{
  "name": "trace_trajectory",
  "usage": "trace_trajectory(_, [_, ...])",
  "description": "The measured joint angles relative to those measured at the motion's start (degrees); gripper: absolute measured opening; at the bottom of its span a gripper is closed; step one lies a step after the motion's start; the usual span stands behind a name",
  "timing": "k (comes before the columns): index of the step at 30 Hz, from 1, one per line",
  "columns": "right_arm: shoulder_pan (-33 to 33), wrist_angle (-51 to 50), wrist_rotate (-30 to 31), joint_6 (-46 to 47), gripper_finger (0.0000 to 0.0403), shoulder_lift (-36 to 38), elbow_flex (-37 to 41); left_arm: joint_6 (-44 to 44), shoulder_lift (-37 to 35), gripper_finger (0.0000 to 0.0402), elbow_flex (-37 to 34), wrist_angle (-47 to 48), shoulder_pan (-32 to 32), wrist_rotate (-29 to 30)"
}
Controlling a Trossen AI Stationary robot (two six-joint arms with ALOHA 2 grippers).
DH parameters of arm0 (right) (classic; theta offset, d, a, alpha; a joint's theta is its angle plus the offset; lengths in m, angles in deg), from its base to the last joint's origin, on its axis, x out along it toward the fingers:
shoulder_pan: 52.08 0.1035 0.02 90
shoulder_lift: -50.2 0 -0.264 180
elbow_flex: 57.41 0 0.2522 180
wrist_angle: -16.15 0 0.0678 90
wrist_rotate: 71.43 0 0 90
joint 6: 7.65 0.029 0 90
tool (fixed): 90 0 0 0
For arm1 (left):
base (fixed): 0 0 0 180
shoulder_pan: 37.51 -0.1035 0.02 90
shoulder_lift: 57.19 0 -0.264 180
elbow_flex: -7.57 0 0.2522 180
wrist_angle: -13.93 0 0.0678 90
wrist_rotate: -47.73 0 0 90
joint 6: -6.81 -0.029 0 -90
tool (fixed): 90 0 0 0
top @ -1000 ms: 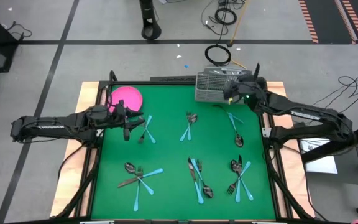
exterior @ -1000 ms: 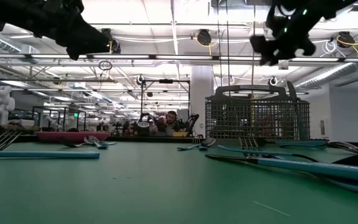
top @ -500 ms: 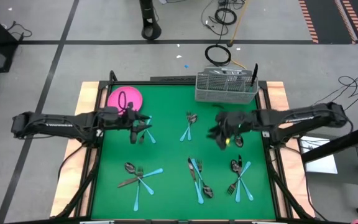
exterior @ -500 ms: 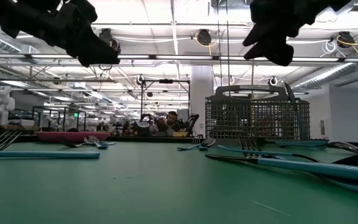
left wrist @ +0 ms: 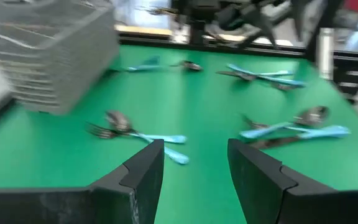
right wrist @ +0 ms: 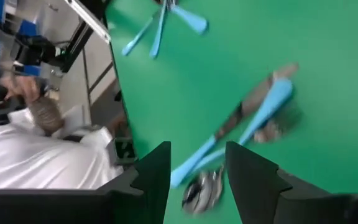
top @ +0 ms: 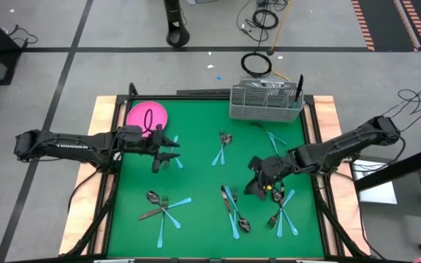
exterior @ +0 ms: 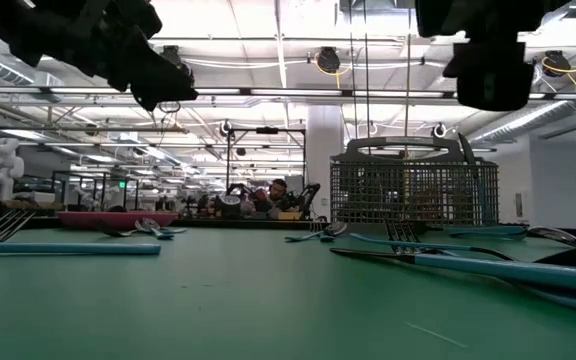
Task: Sort silverware
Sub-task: Put the blue table knife into the gray silverware basket
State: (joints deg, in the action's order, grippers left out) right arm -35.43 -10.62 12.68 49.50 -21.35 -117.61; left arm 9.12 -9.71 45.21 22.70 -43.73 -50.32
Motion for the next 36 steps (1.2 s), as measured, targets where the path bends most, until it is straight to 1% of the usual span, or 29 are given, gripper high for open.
trace_trajectory(3, [1.4,6.34,3.78,-5.18,0.0141,-3.33,0.0,3.43,-0.04,0.018,0.0,2.42,1.13,-4.19])
trace_trajectory(7, [1.94,13.03,4.08,-11.12,0.0141,-8.27,0.0,8.31,0.0,0.018,0.0,6.06,5.47,-4.81])
trace_trajectory(9, [1.64,15.8,4.16,-15.13,0.0141,-10.61,0.02,10.45,-0.02,0.018,0.0,5.98,7.99,-2.64])
trace_trajectory(12, [0.59,22.52,3.9,-24.51,0.0141,-14.2,-0.19,10.67,-0.15,0.018,0.0,5.57,11.05,1.79])
trace_trajectory(14, [-0.58,24.55,2.26,-30.76,0.0141,-17.1,-2.85,9.79,-0.34,0.018,0.0,5.74,11.9,6.03])
trace_trajectory(15, [-1.26,24.62,1.63,-33.25,0.0141,-18.55,-4.75,8.15,-0.47,0.018,0.0,6.39,11.93,7.05])
trace_trajectory(17, [-2.57,23.44,0.8,-37.29,0.0141,-21.79,-9.23,4.09,-1.44,0.018,0.0,8.18,11.72,8.04])
trace_trajectory(18, [-3.14,22.6,-0.23,-39.53,0.0141,-23.68,-11.82,3.18,-2.21,0.018,-0.01,9.41,11.33,8.62])
trace_trajectory(20, [-4.12,18.93,-2.66,-43.36,0.0141,-27.48,-17.07,3.4,-3.99,0.018,-0.02,8.89,10.01,9.42])
trace_trajectory(24, [-5.55,10.6,-4.87,-49.23,0.0141,-35.03,-28.37,2.84,-10.35,0.018,-0.02,9.67,7.24,8.36])
trace_trajectory(26, [-6.29,7.98,-5.02,-51.17,0.0141,-38.81,-33.64,2.06,-14.22,0.018,-0.02,11.57,5.69,9.33])
trace_trajectory(28, [-7.18,3.98,-5.01,-52.48,0.0141,-42.33,-38.45,1.77,-16.97,0.018,0.02,12.85,4.43,12.23])
trace_trajectory(30, [-8.07,1.35,-4.99,-53.5,0.0141,-45.95,-43.55,1.75,-19.23,0.018,0.04,15.99,3.28,17.7])
trace_trajectory(33, [-8.95,-4.3,-4.98,-55.46,0.0141,-51.13,-51.06,3.01,-20.43,0.018,0.04,20.62,1.38,25.36])
trace_trajectory(34, [-9.12,-5.38,-4.88,-56.25,0.0141,-52.92,-53.39,3.69,-20.62,0.018,0.02,22.45,0.73,26.89])
trace_trajectory(36, [-9.23,-7.59,-4.98,-57.48,0.0141,-56.22,-57.2,5.36,-20.61,0.018,0.02,25.05,-0.46,27.91])
